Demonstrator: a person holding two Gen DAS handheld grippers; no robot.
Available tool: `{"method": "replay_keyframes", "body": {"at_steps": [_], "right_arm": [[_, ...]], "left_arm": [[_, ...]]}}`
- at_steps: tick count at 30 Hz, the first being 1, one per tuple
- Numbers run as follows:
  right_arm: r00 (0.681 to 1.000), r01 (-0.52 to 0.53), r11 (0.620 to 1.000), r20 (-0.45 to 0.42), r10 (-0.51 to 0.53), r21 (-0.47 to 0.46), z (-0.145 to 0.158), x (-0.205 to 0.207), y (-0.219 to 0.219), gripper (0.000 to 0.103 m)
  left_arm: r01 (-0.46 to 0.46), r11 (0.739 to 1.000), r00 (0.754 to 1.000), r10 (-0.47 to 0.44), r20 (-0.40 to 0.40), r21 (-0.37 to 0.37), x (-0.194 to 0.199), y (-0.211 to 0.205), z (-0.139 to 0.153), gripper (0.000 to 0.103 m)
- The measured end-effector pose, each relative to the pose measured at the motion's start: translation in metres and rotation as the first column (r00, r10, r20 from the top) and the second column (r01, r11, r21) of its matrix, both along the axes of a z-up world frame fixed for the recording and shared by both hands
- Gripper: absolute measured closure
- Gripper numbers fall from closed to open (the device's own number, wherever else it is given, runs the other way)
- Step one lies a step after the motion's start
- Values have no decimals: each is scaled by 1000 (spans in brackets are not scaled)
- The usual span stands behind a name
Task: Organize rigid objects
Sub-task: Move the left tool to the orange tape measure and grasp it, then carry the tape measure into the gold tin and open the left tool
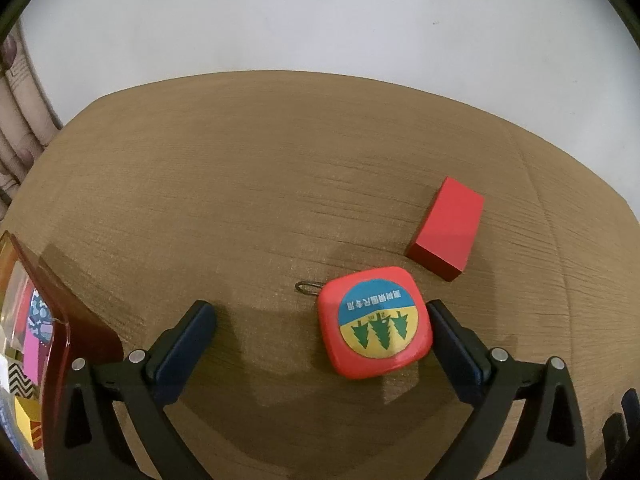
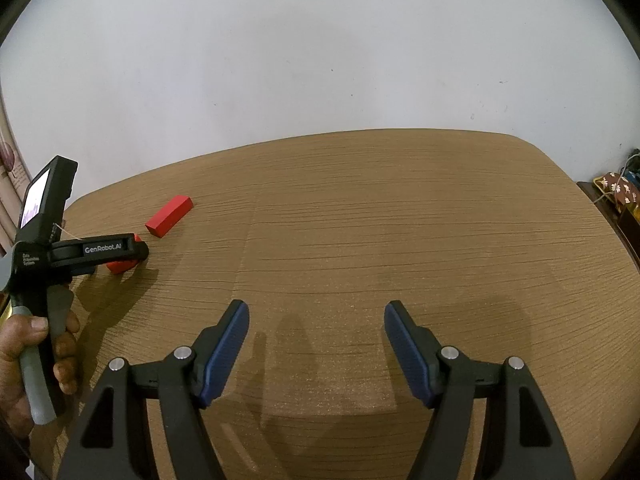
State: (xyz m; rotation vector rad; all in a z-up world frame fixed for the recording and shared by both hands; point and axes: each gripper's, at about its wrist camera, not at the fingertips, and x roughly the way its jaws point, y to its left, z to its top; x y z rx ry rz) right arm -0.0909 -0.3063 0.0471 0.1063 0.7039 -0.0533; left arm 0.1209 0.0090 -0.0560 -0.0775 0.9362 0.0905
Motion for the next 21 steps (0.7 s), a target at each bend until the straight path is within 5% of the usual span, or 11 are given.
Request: {"method": "replay_keyframes", "body": {"at_steps": [9,10,13,21], "right_arm": [[1000,-2,1000,0,2,0,1,0,-1,31],[1000,-1,1000,0,1,0,1,0,-1,31],[1000,0,1000,0,0,1,1,0,-1,31],[1000,2,1000,4,-3,6,2,0,-5,26]], "left_arm": [[5,1000,1000,-5,29,-7,-9,9,-2,5],[7,1000,999,-6,35,-9,-12,9,-1,12],[33,999,997,-33,74,2,-22,7,4,58],[88,996,994,-85,75,-35,-56,8,4,59]]}}
